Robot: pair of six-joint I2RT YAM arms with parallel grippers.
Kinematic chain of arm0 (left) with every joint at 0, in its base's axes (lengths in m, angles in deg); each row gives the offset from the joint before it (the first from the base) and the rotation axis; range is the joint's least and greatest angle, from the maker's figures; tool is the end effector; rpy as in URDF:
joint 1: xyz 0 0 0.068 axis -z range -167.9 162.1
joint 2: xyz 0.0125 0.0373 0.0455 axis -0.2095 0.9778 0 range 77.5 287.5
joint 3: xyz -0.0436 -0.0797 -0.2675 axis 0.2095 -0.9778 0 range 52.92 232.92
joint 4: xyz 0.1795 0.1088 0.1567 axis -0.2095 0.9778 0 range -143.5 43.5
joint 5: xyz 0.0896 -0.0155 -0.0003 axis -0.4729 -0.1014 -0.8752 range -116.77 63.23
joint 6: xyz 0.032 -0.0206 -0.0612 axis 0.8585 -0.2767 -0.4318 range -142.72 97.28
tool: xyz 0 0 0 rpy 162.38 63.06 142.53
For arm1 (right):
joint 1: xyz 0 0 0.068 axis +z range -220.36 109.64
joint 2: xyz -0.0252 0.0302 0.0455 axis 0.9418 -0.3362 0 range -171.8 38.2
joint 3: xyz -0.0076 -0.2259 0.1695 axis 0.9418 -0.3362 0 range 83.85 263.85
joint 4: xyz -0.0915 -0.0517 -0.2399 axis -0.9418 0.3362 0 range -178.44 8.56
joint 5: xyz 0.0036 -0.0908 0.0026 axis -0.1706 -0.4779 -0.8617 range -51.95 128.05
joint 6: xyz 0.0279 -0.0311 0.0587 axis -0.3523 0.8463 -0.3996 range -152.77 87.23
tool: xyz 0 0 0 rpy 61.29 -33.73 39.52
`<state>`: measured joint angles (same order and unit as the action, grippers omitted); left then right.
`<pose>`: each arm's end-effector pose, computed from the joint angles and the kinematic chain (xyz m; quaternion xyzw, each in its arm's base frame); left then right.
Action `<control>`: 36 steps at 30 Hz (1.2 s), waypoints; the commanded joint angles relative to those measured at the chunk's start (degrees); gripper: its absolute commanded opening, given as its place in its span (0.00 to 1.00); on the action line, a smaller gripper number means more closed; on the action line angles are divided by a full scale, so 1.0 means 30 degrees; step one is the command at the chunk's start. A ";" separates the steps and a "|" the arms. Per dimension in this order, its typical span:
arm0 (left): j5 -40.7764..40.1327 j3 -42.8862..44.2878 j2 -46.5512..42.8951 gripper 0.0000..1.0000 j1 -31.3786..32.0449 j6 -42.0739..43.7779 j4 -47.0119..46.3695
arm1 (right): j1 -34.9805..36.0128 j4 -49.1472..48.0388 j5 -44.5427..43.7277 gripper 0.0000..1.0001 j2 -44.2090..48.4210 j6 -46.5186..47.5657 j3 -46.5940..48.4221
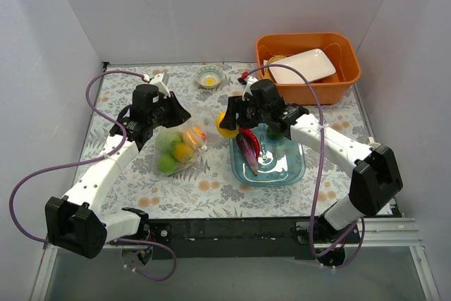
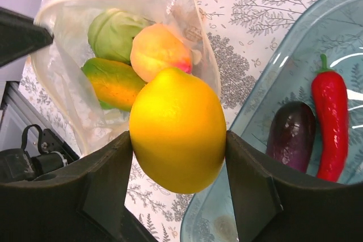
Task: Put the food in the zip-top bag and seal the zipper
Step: Pick up the fake fruit from the bin, then place the fake fruit in the zipper food storage bag.
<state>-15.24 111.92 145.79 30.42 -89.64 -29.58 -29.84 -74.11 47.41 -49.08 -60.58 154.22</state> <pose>0.2634 -0.0999 0.3152 -0.3166 0.8174 -0.3854 0.2883 0.2772 0.2496 0.3044 -0.1359 0.8587 0.3334 0.3647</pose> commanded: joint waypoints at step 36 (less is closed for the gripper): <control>0.0173 -0.0068 -0.1406 0.03 -0.0045 0.0069 -0.0387 | 0.2755 -0.6847 0.1658 0.22 -0.8054 -0.3706 0.4732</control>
<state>-13.05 110.37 143.95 30.34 -88.92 -29.99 -22.70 -86.94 56.29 -73.06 -69.91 168.38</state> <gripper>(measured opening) 0.034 0.687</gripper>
